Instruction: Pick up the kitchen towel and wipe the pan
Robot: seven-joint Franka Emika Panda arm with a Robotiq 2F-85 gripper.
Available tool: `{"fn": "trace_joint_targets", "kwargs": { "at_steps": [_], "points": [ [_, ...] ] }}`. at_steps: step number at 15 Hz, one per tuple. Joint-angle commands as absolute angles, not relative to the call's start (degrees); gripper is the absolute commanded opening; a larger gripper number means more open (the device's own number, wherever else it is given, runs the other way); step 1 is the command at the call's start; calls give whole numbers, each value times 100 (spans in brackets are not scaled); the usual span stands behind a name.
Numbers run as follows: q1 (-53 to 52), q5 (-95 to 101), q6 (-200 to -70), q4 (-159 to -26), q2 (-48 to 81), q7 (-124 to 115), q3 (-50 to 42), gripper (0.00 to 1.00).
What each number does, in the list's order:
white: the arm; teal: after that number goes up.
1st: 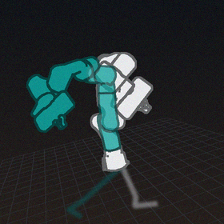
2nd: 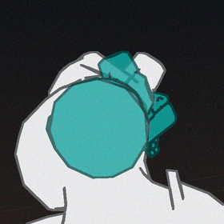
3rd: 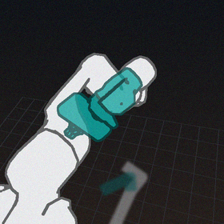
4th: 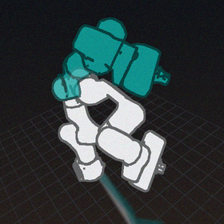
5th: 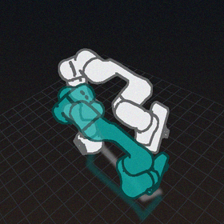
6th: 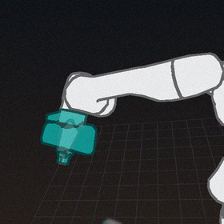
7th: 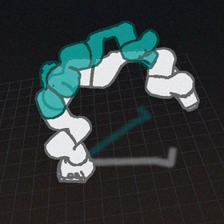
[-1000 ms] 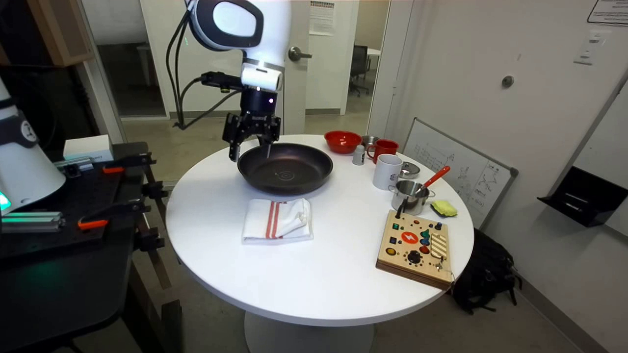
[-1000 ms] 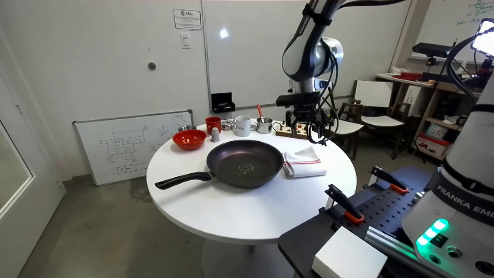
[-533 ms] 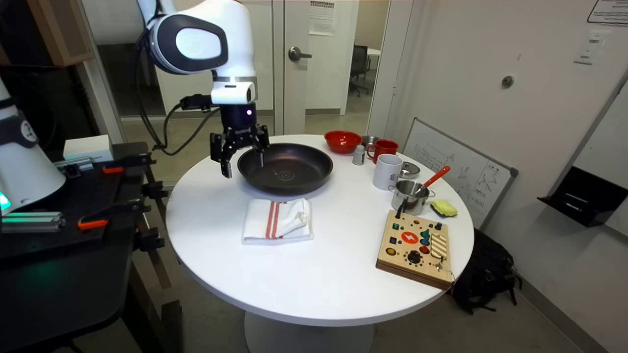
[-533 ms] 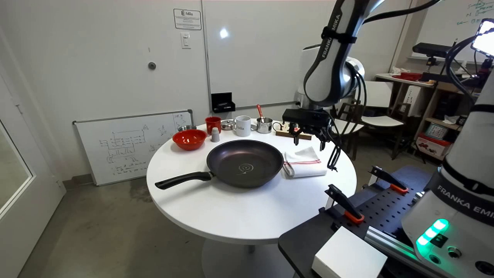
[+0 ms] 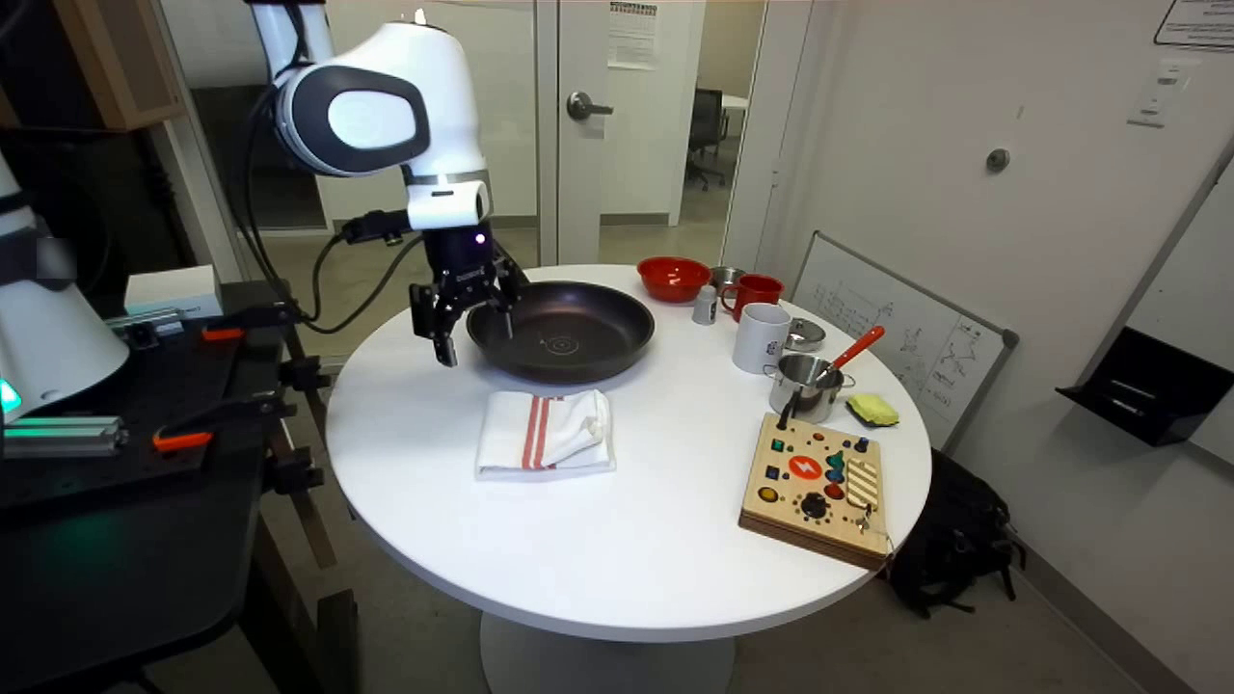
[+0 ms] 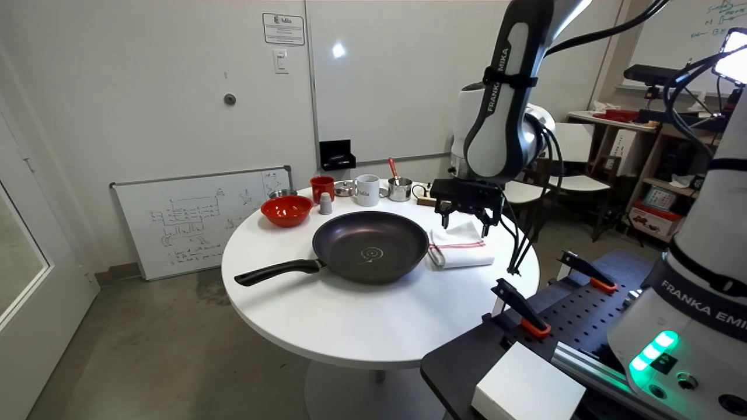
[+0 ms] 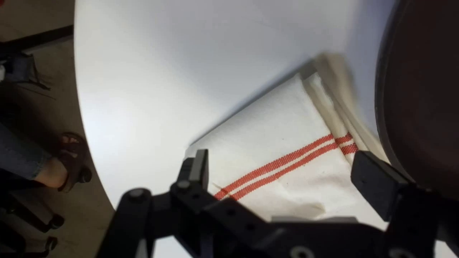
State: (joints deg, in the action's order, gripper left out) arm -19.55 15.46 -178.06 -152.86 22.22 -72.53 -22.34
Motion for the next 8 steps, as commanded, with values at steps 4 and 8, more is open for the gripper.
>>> {"fn": "trace_joint_targets", "kwargs": {
  "at_steps": [4,8],
  "points": [
    [-1827,446,-18166,-14833,3005,-5828,-2027,100],
    [-1539,-66,-18171,-14483,3325,-5116,-1878,100]
  ]
}}
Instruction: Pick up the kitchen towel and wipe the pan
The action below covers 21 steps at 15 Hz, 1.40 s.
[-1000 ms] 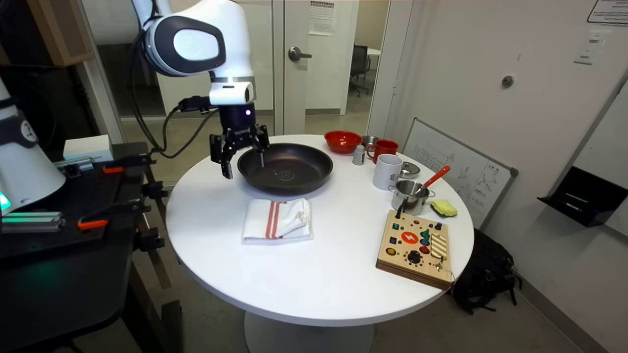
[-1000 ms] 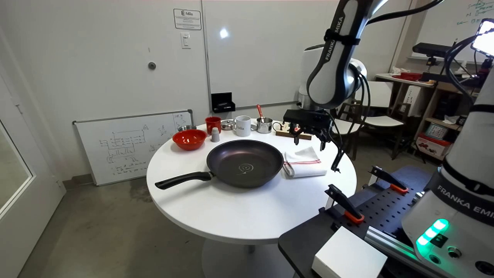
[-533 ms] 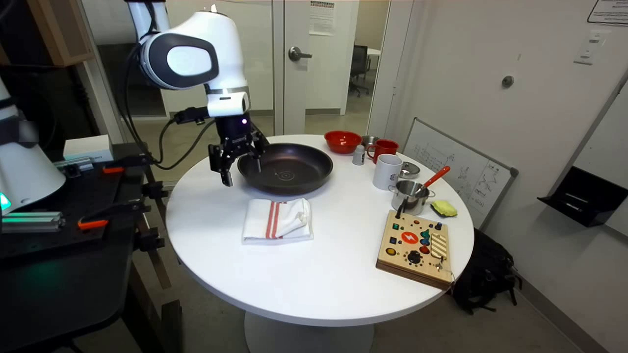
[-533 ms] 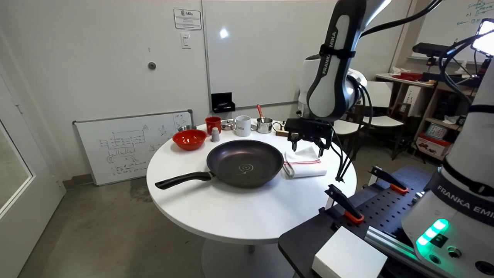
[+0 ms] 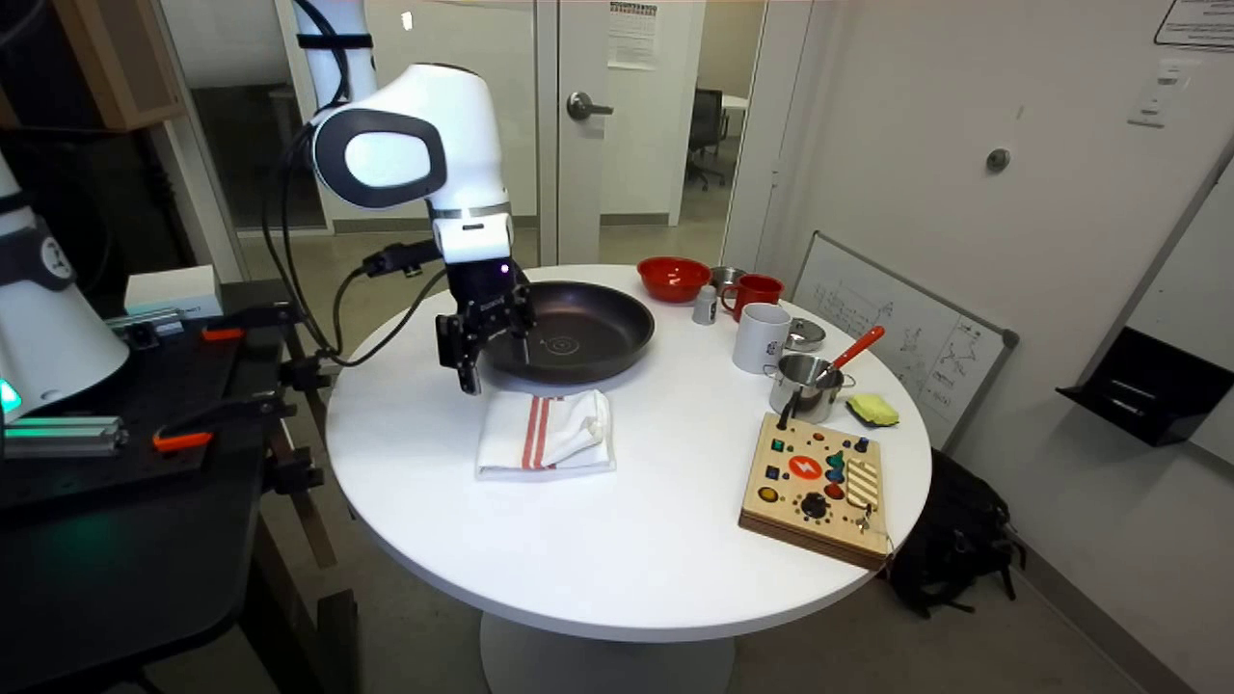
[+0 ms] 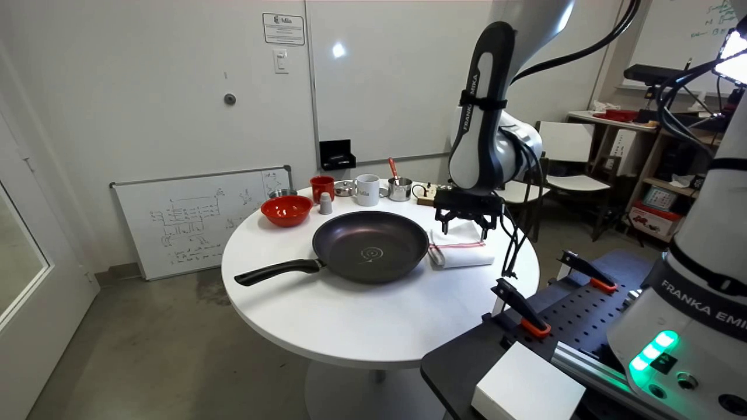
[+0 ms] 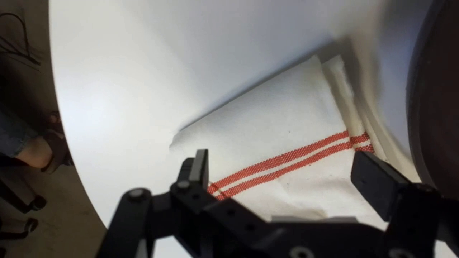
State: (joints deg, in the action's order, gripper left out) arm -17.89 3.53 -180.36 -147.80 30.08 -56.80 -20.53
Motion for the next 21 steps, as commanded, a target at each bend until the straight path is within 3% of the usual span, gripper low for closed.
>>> {"fn": "trace_joint_targets", "kwargs": {
  "at_steps": [1,13,21],
  "points": [
    [-1400,-178,-18156,-14403,3382,-4954,-1781,100],
    [832,-1213,-18006,-13722,3823,-3135,-129,100],
    [1055,-1470,-17693,-13465,4127,-2357,154,100]
  ]
}}
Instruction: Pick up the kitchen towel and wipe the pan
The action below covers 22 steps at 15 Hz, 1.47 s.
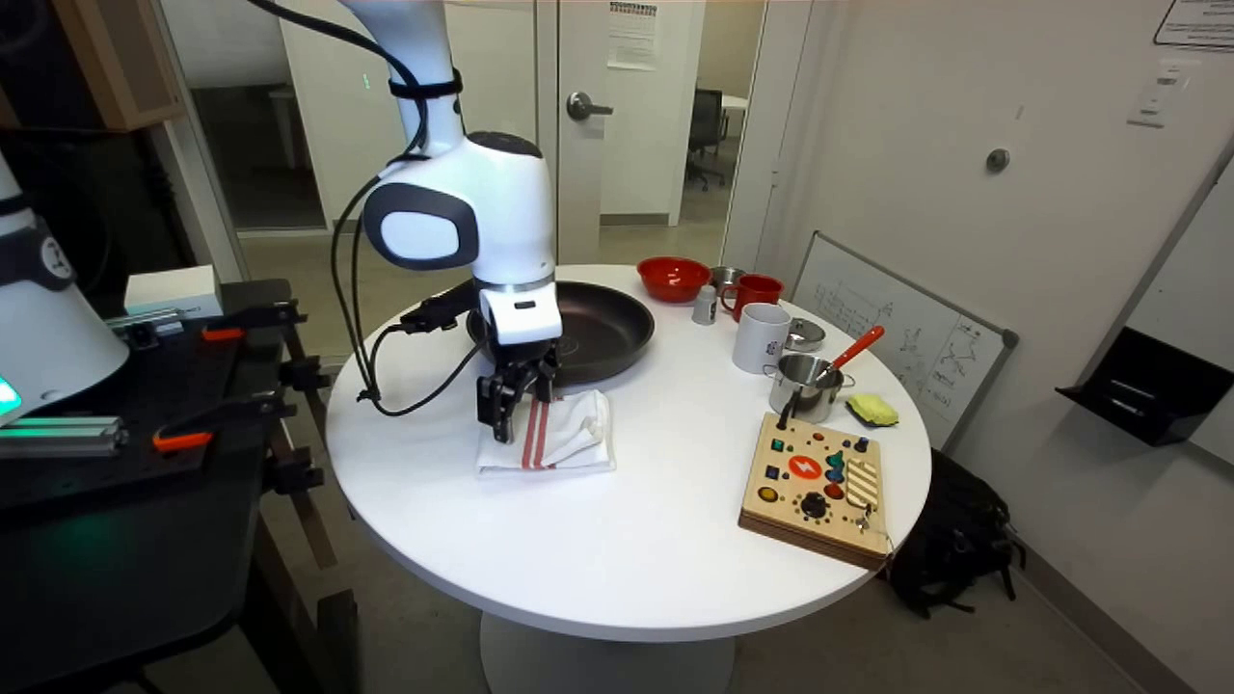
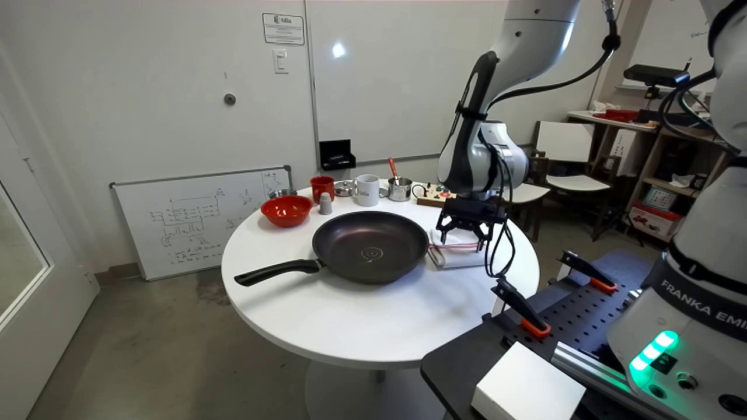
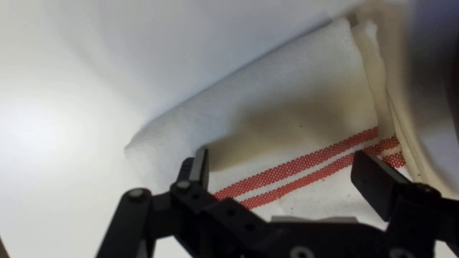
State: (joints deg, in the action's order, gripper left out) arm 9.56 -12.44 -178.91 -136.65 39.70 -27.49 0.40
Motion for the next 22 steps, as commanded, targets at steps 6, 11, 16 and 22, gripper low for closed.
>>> {"fn": "trace_joint_targets", "kwargs": {
  "at_steps": [6,11,16,22],
  "points": [
    [1024,-1498,-17515,-13308,4325,-2102,74,100],
    [1103,-1488,-17475,-13176,4501,-1940,122,100],
    [1242,-1510,-17398,-13135,4591,-1821,228,100],
    [1305,-1504,-17332,-13121,4649,-1738,225,53]
  ]
}}
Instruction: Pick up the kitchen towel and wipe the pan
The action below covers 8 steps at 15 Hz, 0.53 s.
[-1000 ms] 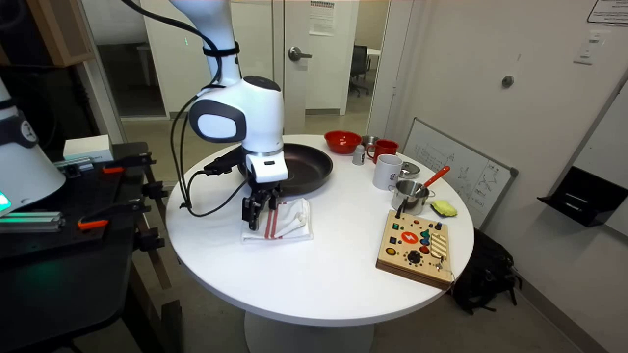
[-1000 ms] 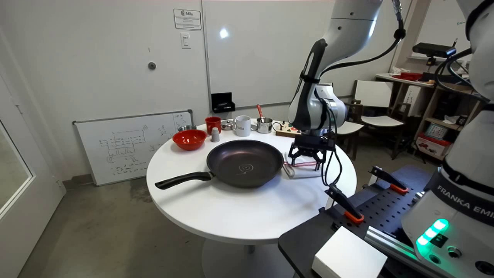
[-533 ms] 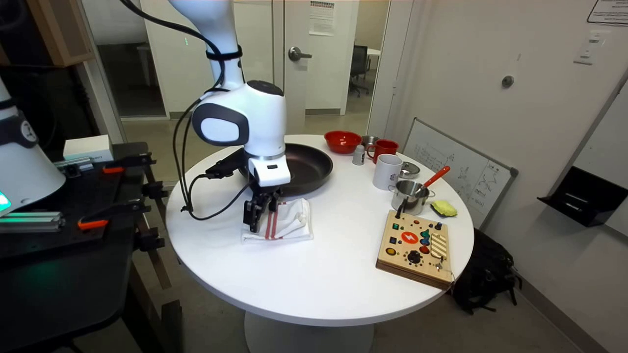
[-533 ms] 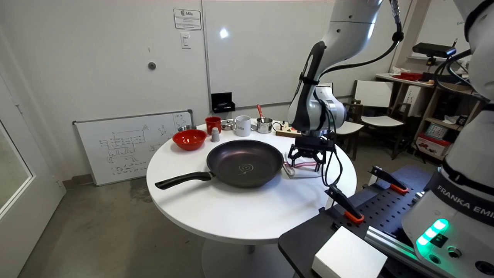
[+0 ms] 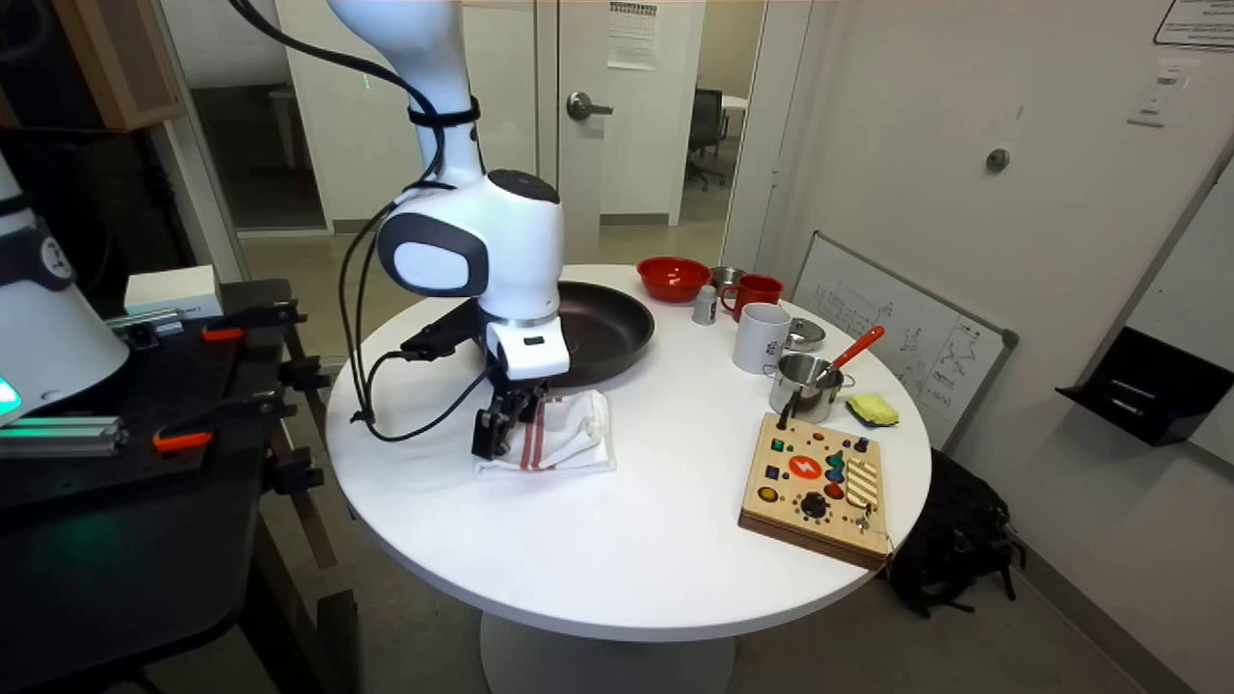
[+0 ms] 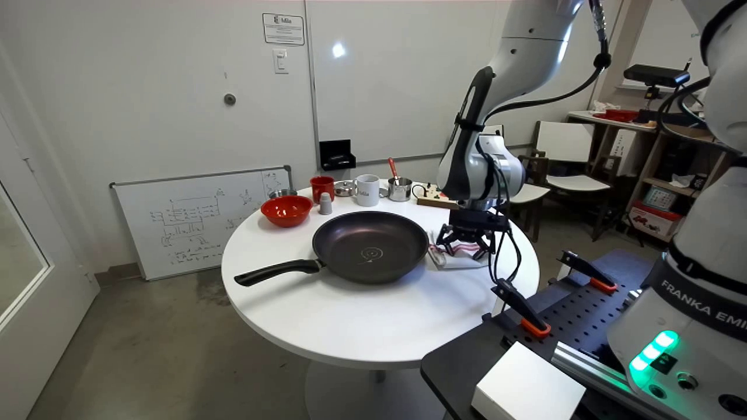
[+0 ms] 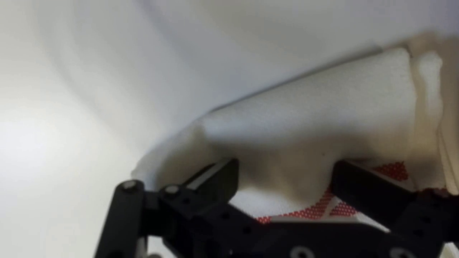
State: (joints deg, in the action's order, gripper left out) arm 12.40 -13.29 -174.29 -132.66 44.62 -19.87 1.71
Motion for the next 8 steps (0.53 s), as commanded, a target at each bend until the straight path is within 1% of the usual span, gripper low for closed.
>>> {"fn": "trace_joint_targets", "kwargs": {
  "at_steps": [1,4,5,6,8],
  "points": [
    [1295,-1503,-17327,-13118,4665,-1742,215,44],
    [1240,-1492,-17320,-13127,4675,-1757,165,22],
    [1213,-1489,-17321,-13134,4669,-1766,142,13],
    [1186,-1485,-17336,-13153,4648,-1772,120,7],
    [1145,-1481,-17369,-13199,4589,-1780,91,3]
  ]
}}
